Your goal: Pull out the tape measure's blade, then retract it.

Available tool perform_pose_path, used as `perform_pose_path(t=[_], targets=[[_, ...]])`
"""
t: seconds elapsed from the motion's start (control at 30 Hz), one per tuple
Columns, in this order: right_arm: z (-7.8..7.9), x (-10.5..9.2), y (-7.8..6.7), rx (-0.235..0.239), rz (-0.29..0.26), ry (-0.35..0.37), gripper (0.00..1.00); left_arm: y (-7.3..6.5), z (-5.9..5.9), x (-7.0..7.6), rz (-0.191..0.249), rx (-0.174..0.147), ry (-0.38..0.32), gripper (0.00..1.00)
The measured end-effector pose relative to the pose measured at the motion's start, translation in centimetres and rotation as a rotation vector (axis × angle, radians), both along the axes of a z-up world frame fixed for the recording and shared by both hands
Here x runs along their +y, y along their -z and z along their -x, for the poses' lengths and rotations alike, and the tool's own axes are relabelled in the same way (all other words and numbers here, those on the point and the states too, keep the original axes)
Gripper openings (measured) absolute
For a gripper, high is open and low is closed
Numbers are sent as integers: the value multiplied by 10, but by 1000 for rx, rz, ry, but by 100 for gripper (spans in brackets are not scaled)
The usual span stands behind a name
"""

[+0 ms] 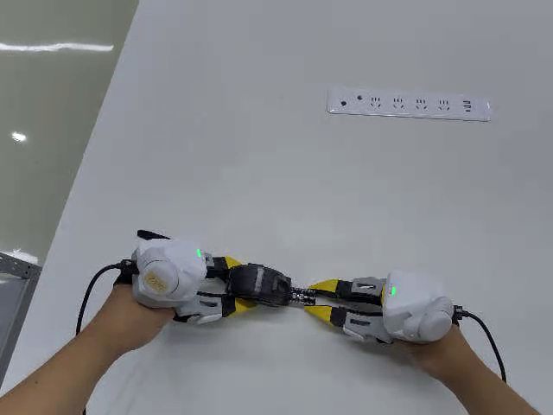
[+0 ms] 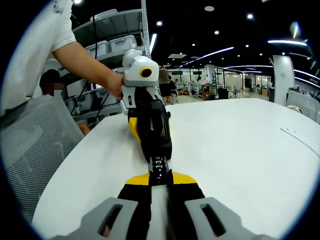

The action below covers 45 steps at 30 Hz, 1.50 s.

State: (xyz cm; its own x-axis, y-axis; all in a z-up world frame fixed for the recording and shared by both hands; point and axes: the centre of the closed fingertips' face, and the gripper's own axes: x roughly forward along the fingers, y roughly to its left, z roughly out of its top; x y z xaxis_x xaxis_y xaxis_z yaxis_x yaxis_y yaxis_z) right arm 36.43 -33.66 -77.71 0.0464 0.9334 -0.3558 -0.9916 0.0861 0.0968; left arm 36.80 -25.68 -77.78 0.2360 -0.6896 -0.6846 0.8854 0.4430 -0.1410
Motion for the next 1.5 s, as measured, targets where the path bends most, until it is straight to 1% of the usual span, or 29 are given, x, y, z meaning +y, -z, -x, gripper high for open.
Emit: perform_pose_path(t=[0.37,0.6,1.5], targets=[[-1,-9,0,6,0,7,11,0,0,0,3,2,-4,29],[-1,-13,0,-7,3,7,11,0,0,-1,0,1,-6,29],[-2,-38,1,0,1,31,11,0,0,-1,0,-1,-10,29]])
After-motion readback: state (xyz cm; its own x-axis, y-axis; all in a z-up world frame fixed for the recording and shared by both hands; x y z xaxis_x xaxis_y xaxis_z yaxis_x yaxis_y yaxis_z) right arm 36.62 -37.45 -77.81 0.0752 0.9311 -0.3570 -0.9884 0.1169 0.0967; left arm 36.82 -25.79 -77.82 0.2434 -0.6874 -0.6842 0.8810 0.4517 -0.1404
